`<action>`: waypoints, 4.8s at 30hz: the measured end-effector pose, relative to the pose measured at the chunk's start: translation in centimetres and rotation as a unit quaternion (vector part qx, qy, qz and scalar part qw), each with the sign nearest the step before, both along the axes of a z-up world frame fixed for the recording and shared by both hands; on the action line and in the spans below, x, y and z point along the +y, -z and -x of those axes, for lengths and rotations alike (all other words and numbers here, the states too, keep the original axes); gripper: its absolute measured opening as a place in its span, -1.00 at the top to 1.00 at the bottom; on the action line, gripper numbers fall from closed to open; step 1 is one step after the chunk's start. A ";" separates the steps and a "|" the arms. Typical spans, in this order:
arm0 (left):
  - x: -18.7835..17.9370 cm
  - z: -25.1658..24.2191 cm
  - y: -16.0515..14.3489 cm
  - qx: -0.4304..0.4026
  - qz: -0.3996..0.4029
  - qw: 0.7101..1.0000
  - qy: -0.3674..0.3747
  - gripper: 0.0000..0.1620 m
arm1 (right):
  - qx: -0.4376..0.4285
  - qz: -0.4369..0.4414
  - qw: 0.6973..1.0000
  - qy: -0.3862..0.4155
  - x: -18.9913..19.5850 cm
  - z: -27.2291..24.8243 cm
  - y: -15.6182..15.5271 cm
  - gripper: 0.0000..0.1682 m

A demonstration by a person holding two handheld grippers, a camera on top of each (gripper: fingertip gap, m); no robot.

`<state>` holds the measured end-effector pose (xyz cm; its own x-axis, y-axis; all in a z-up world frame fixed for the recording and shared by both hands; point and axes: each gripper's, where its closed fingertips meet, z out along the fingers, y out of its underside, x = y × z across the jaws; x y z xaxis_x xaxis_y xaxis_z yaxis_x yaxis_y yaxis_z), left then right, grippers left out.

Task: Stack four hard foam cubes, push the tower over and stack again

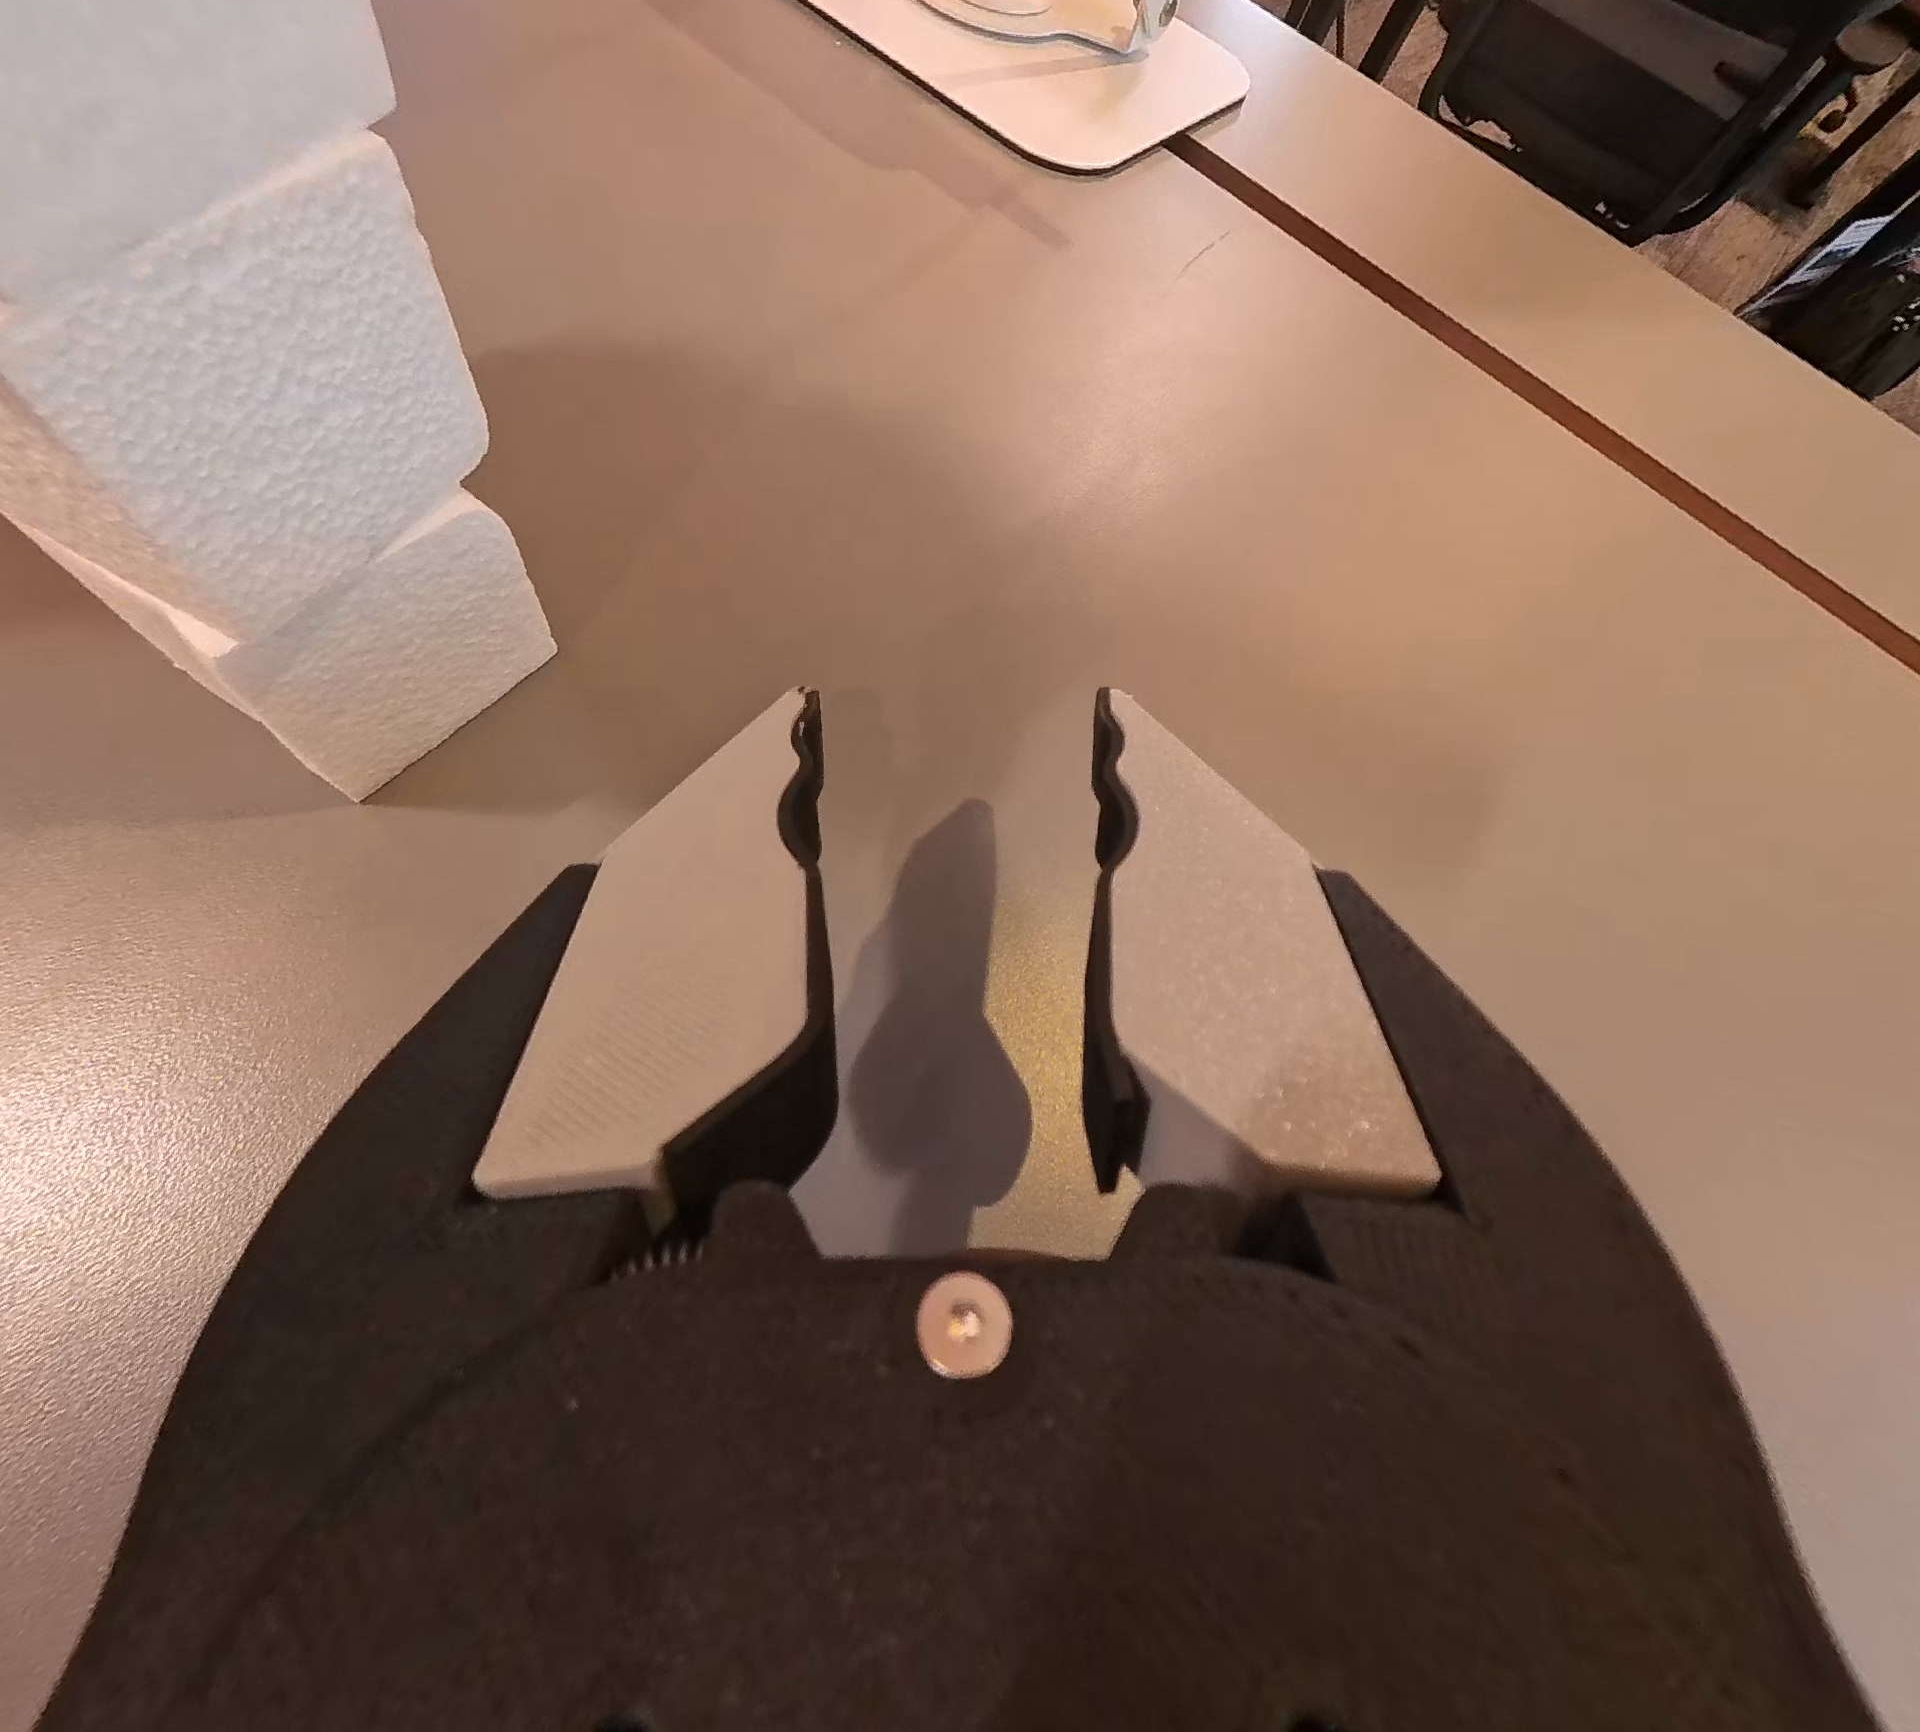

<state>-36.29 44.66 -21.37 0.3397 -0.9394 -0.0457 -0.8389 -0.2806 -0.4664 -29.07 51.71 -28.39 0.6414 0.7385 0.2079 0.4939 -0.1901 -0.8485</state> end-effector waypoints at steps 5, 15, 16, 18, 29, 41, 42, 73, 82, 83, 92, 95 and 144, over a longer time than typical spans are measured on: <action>0.0 -0.1 0.2 -0.004 0.002 1.000 0.007 0.21 | 0.000 0.000 1.000 0.000 0.0 0.0 0.0 0.41; -0.3 -0.5 -0.3 -0.029 0.009 0.999 0.017 0.20 | 0.000 0.000 1.000 0.000 0.0 0.0 0.0 0.41; -0.3 -0.7 -0.6 -0.040 0.010 0.999 0.018 0.16 | 0.000 0.000 1.000 0.000 0.0 0.0 0.0 0.41; 0.0 -0.8 -1.1 -0.050 0.002 0.999 0.009 0.09 | 0.001 0.000 1.000 0.000 0.0 0.0 0.0 0.41; -0.1 -0.3 -1.4 -0.053 -0.004 0.999 0.009 0.10 | 0.001 -0.001 1.000 0.000 0.0 0.0 0.0 0.41; 0.0 -0.7 -2.6 -0.076 -0.027 0.996 0.031 0.28 | -0.001 -0.001 1.000 -0.001 0.0 0.0 0.0 0.41; 0.0 -0.7 -2.7 -0.079 -0.029 0.996 0.034 0.28 | -0.001 -0.002 1.000 -0.001 0.0 0.0 0.0 0.41; -0.5 -0.5 -1.2 -0.019 -0.038 0.989 0.138 0.28 | -0.005 -0.001 1.000 -0.008 -0.2 0.4 0.1 0.41; -0.6 -0.5 -1.0 -0.025 -0.027 0.990 0.140 0.27 | -0.005 -0.001 1.000 -0.008 -0.2 0.5 0.1 0.40; -0.5 -0.4 -1.0 -0.026 -0.027 0.990 0.137 0.27 | -0.005 -0.001 1.000 -0.008 -0.2 0.5 0.1 0.41; -0.2 -0.4 -1.1 -0.030 -0.028 0.991 0.125 0.15 | -0.004 -0.001 1.000 -0.007 -0.2 0.4 0.1 0.41; -0.1 -0.2 -1.3 -0.031 -0.033 0.992 0.119 0.12 | -0.003 0.000 1.000 -0.007 -0.2 0.4 0.1 0.41; 6.2 18.5 -4.7 -0.349 -0.323 0.795 -0.377 -0.20 | 0.001 -0.013 1.000 0.001 -0.3 0.5 -0.3 0.37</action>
<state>-54.78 50.84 -16.71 0.9492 -0.3143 0.0120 -0.0185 -0.0937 -0.9954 -29.54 51.42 -28.10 0.6433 0.7314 0.2262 0.4923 -0.1690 -0.8538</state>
